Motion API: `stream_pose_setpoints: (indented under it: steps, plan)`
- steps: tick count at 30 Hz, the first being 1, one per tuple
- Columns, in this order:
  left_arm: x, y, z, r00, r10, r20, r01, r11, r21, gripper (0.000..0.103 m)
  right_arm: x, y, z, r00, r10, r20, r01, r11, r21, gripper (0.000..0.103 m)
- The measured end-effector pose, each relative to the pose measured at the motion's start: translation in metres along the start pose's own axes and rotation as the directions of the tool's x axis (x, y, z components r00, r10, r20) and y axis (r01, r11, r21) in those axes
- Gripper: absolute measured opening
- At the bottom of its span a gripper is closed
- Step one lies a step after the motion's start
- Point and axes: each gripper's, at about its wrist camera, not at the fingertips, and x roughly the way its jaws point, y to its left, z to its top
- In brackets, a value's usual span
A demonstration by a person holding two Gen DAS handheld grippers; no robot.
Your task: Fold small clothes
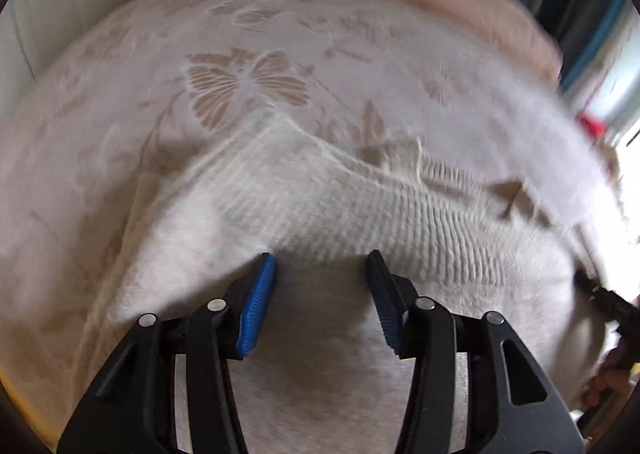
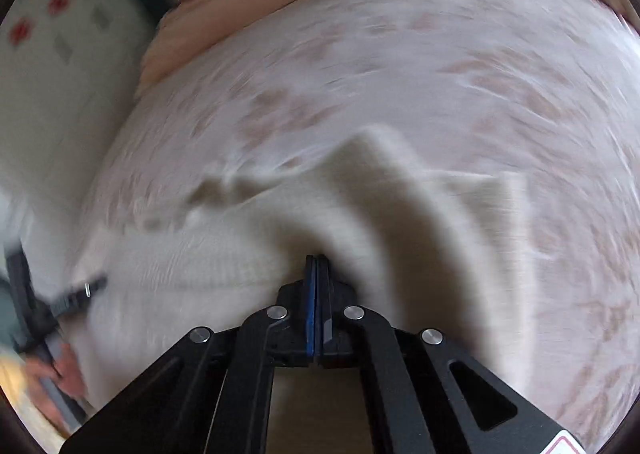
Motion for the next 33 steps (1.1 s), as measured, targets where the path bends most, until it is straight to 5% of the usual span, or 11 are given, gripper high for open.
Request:
stream_pose_setpoints:
  steps: [4,7,12,13,14,15,17,20,24,26,33]
  plan:
    - [-0.024,0.011,0.01,0.997,-0.032,0.066,0.036,0.998,-0.057,0.044,-0.037,-0.011,0.011,0.997,-0.048,0.067,0.048,0.999,-0.005,0.027]
    - [-0.04,0.021,0.028,0.986,0.041,0.163,-0.028,0.996,-0.082,0.067,-0.047,-0.009,0.022,0.99,-0.087,0.108,0.094,0.994,-0.055,0.059]
    - [0.004,0.04,0.051,0.996,0.09,0.006,-0.088,0.989,-0.115,0.076,0.003,-0.012,0.038,0.992,-0.126,-0.003,0.125,0.988,-0.088,0.05]
    - [0.009,0.04,0.051,0.998,0.065,-0.008,-0.066,0.991,-0.119,0.069,0.01,-0.009,0.038,0.991,-0.133,-0.009,0.131,0.987,-0.097,0.038]
    - [0.012,0.037,0.051,0.999,0.048,0.002,-0.047,0.993,-0.104,0.043,0.012,-0.005,0.038,0.993,-0.116,-0.011,0.115,0.988,-0.104,0.008]
    - [0.013,0.035,0.052,0.999,0.034,0.008,-0.033,0.996,-0.081,0.013,0.009,-0.002,0.04,0.997,-0.081,-0.002,0.081,0.993,-0.09,0.009]
    - [0.007,0.035,0.057,0.999,0.019,0.04,-0.015,0.996,-0.09,0.009,-0.009,0.0,0.044,0.995,-0.051,0.084,0.056,0.996,-0.068,0.008]
    - [0.002,0.044,0.068,0.996,0.045,0.076,-0.035,0.99,-0.14,0.009,-0.033,-0.016,0.056,0.983,-0.057,0.174,0.057,0.998,0.006,0.007]
    - [0.044,0.045,0.07,0.991,0.132,-0.015,-0.132,0.987,-0.093,0.01,0.025,-0.044,0.053,0.99,-0.138,-0.018,0.139,0.99,0.022,0.009]
    - [0.041,0.042,0.069,0.99,0.143,0.008,-0.143,0.987,-0.074,0.012,0.019,-0.036,0.052,0.99,-0.144,0.011,0.144,0.99,-0.008,0.016]
    - [-0.049,0.021,0.04,0.99,0.055,0.131,-0.054,0.998,-0.011,0.024,-0.07,0.001,0.019,0.989,-0.021,0.149,0.029,0.998,-0.054,0.021]
